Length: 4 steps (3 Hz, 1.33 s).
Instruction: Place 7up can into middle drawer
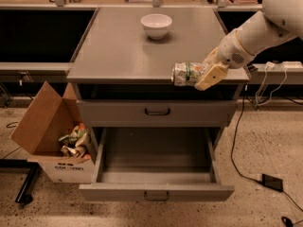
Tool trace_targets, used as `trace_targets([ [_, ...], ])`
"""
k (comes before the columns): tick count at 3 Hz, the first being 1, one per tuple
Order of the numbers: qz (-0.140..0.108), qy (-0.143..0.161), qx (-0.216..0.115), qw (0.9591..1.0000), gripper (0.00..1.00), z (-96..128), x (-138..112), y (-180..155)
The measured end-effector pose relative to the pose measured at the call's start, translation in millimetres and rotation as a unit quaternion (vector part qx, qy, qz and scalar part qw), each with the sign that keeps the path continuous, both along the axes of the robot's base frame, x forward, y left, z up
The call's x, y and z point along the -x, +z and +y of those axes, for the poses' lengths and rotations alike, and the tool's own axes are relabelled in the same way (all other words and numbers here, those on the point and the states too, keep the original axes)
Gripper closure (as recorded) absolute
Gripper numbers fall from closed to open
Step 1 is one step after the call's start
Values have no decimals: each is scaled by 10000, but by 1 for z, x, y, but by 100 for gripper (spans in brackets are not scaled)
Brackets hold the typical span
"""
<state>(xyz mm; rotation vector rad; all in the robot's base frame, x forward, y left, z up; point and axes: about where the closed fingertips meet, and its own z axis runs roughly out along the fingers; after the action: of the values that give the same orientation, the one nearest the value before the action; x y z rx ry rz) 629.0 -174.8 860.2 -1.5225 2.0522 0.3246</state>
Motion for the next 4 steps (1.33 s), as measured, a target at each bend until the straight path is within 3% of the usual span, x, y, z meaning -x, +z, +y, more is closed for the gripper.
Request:
trace_targets([
  [1, 95, 267, -17, 9996, 100, 21, 47, -9],
  [2, 522, 537, -19, 9972, 100, 39, 96, -46],
  [3, 715, 614, 10, 9955, 100, 44, 109, -63],
  [4, 715, 614, 10, 9955, 100, 44, 109, -63],
])
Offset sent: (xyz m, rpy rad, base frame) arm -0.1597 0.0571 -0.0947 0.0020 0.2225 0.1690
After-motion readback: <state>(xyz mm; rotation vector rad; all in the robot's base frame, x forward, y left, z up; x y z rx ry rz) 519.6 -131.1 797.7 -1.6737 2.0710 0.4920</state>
